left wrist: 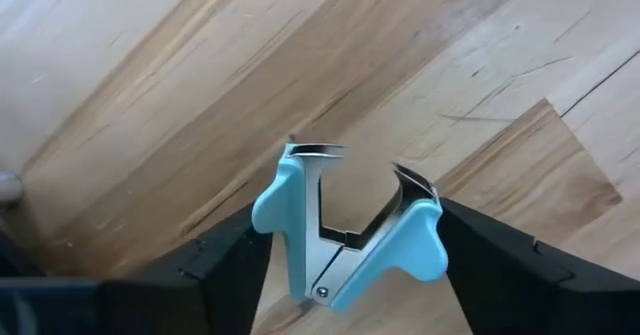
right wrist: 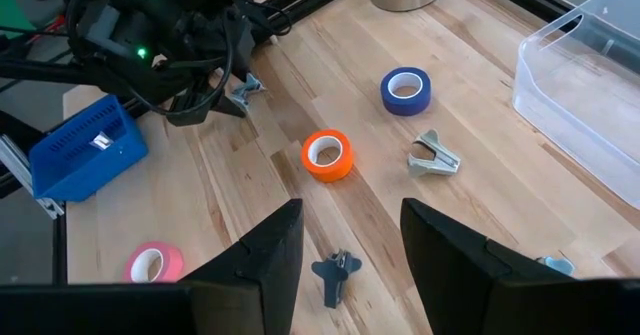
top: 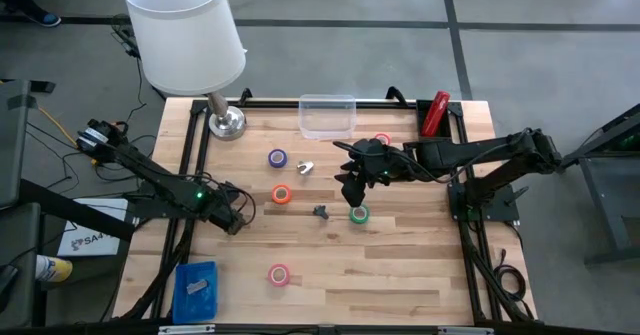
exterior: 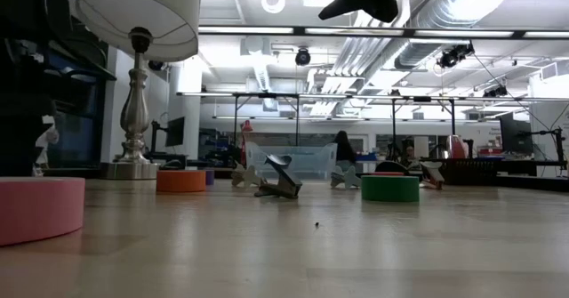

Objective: Pick and place Stapler, Stapler remover, tape
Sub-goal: Put the light blue staple remover into the blue bin

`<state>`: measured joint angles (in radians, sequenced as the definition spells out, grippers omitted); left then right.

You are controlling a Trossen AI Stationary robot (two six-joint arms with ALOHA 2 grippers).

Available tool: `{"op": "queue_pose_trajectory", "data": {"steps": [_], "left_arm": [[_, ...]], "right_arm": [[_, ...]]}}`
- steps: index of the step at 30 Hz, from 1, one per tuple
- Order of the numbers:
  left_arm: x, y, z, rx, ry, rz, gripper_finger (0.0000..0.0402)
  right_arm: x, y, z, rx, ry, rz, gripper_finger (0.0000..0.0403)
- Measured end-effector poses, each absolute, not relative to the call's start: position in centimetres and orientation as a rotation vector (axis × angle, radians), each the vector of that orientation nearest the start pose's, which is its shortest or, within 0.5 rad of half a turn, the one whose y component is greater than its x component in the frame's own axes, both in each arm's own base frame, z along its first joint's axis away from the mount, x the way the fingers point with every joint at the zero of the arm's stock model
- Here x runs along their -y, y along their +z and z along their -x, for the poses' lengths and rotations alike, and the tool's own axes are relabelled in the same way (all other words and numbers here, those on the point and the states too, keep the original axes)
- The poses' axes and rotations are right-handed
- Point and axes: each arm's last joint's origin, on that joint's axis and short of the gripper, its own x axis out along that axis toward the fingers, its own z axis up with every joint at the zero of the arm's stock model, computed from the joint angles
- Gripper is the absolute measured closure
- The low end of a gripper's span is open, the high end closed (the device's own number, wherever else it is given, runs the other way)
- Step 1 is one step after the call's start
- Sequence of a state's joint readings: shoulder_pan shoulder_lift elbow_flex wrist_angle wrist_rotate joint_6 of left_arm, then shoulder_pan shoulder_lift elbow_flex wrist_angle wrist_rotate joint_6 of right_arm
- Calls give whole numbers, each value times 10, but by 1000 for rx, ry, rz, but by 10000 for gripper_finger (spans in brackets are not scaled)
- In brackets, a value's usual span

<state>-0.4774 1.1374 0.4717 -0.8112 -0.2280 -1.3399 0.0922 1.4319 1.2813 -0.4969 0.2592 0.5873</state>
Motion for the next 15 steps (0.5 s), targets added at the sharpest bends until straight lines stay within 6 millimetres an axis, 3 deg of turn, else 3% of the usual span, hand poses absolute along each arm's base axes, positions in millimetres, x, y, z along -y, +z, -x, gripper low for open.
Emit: {"op": "queue_pose_trajectory", "data": {"steps": [8,15], "left_arm": [[62,143,-134,-1227,706,605,188],[63,143,-134,-1241,700,613,263]], "right_arm": [[-21,330,-310,-569,-342,-452,242],[-21,330,-310,-569,-342,-452,242]]}}
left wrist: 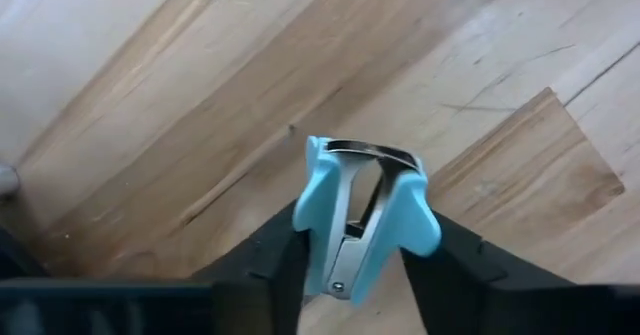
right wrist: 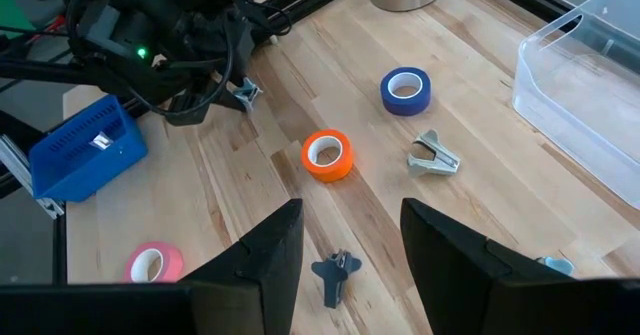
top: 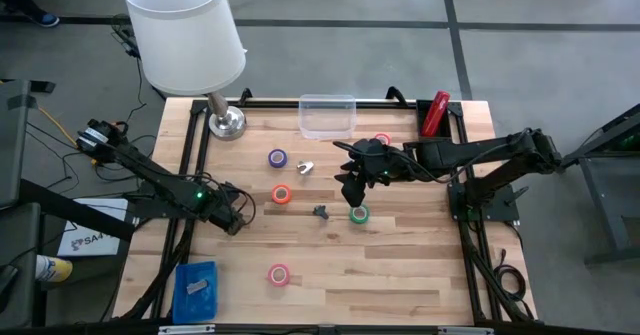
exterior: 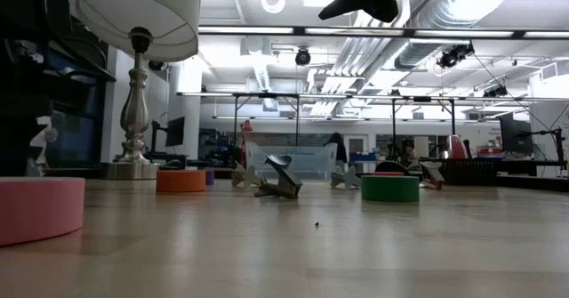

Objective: Pick and place Stapler, Stapler remover, tape
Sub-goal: Put the light blue staple remover into the blue bin

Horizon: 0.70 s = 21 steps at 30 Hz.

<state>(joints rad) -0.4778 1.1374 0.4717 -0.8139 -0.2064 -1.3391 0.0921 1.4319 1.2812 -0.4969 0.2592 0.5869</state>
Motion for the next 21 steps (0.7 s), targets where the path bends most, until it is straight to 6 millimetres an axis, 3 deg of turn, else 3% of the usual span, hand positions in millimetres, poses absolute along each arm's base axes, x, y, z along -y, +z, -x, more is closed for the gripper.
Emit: {"op": "queue_pose_trajectory", "data": {"steps": [5,12,21], "left_arm": [[64,143,-134,-1278,664,614,309],[68,149,-135,-1371,571,618,316],[76,178,-142,-1483,442,632,316]], "right_arm": [[-21,330,-310,-569,-342,-452,242],[-21,330,-310,-570,-341,-452,242],[-21,330,-310,-571,-341,-451,242]]}}
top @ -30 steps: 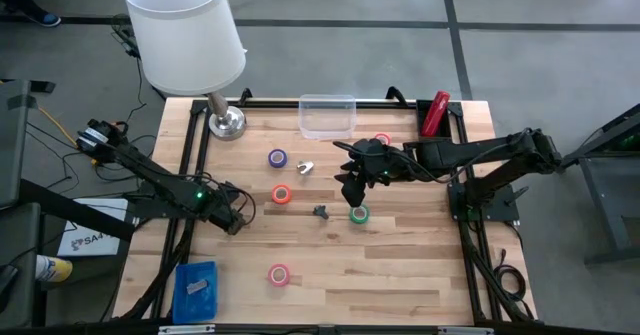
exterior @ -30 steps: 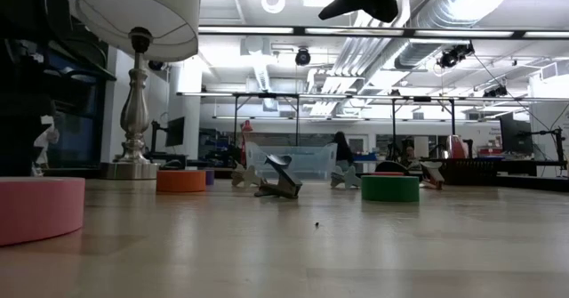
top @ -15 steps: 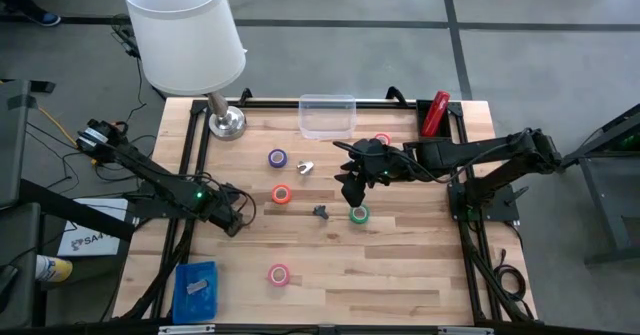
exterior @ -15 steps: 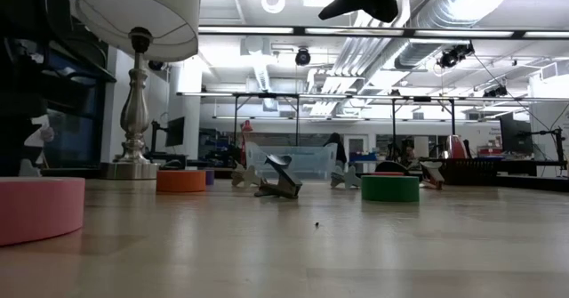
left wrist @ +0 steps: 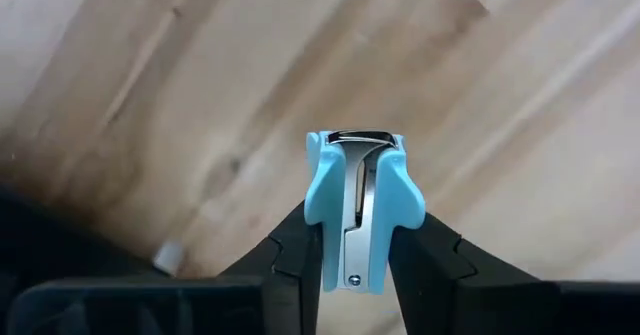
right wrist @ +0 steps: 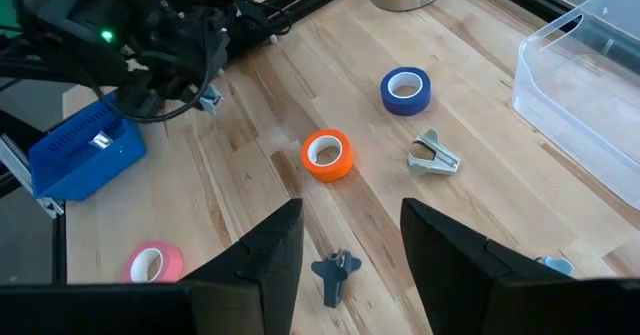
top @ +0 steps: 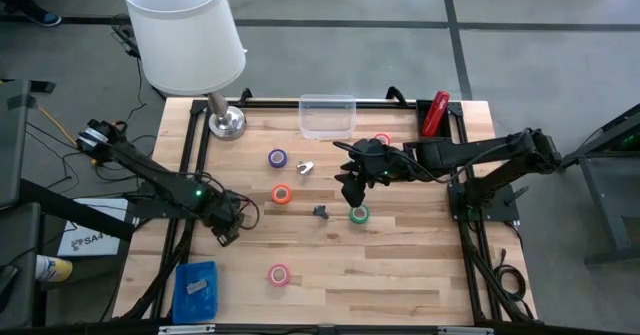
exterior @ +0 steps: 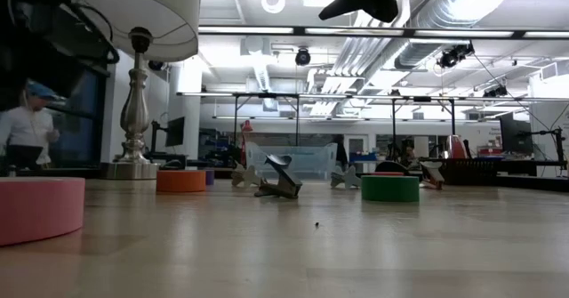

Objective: Pick and place Stapler, Stapler remover, tape
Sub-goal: Put the light blue staple remover into the blue bin

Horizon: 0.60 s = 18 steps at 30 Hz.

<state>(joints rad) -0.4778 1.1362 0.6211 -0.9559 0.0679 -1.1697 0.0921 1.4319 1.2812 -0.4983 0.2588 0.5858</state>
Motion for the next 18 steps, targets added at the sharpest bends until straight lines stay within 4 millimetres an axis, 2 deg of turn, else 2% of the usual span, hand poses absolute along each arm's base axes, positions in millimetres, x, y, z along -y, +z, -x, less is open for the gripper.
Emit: {"op": "queue_pose_trajectory", "data": {"steps": [6,10,18], "left_arm": [[82,199,-148,-1540,305,646,316],[87,212,-152,-1566,153,653,316],[102,225,-149,-1657,-67,676,316]], "right_arm": [[-21,328,-309,-590,-346,-444,242],[-21,327,-309,-598,-349,-443,242],[-21,327,-309,-601,-346,-443,242]]}}
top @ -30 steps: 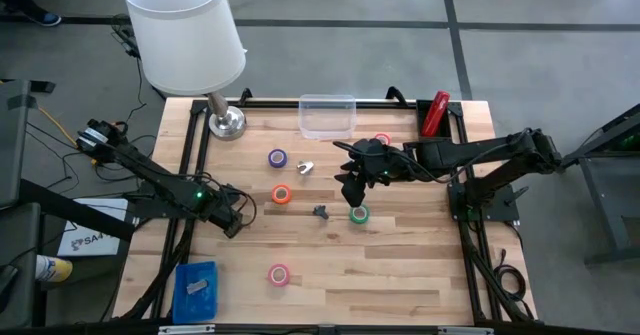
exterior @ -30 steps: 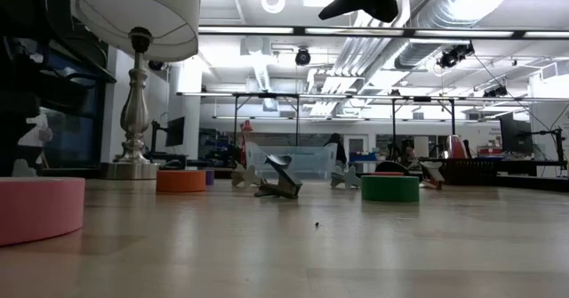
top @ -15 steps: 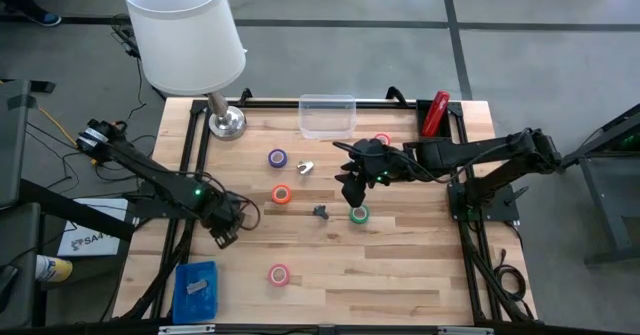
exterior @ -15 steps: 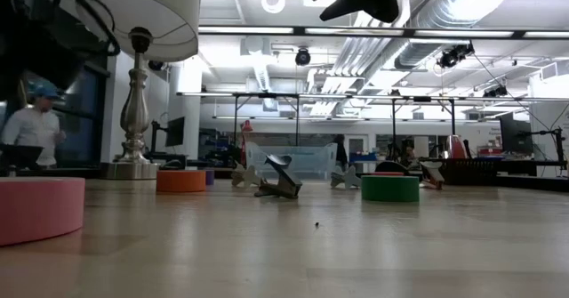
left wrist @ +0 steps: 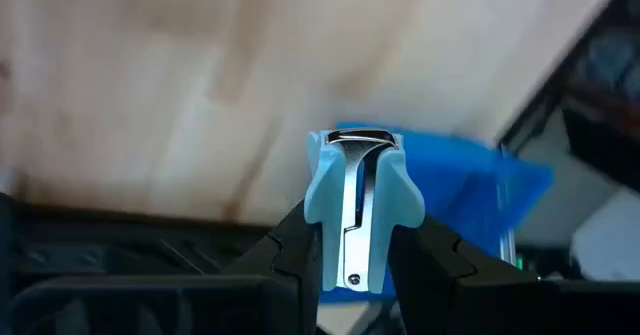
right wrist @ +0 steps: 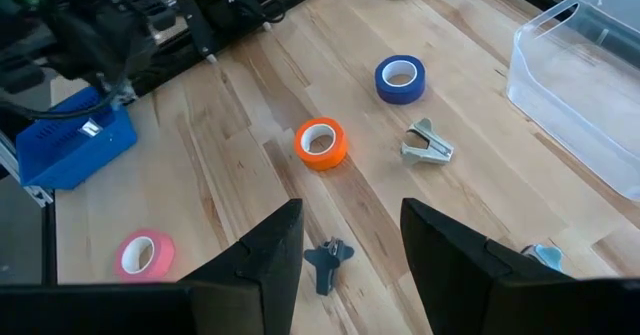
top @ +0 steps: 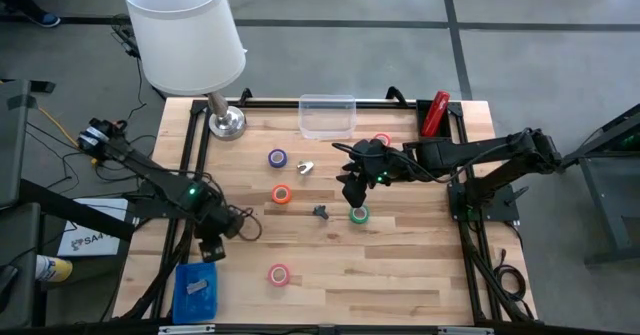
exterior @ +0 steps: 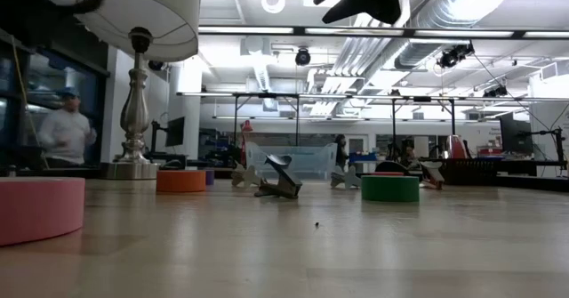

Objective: Pick and place Stapler, Stapler remover, tape
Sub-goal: Put the light blue staple remover into the blue bin

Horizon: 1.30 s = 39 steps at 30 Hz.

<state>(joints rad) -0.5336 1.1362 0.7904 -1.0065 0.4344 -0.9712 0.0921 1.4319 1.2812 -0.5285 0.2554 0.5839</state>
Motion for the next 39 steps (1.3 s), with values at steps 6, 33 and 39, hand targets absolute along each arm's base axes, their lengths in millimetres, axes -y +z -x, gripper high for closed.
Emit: {"op": "queue_pose_trajectory", "data": {"steps": [6,33,39], "left_arm": [[124,225,-131,-1749,-127,644,316],[193,215,-105,-1672,89,866,316],[200,200,-110,-1680,133,810,315]], "right_arm": [[-21,327,-308,-603,-344,-443,242],[-20,328,-308,-593,-367,-427,242],[-20,328,-308,-592,-367,-427,242]]}}
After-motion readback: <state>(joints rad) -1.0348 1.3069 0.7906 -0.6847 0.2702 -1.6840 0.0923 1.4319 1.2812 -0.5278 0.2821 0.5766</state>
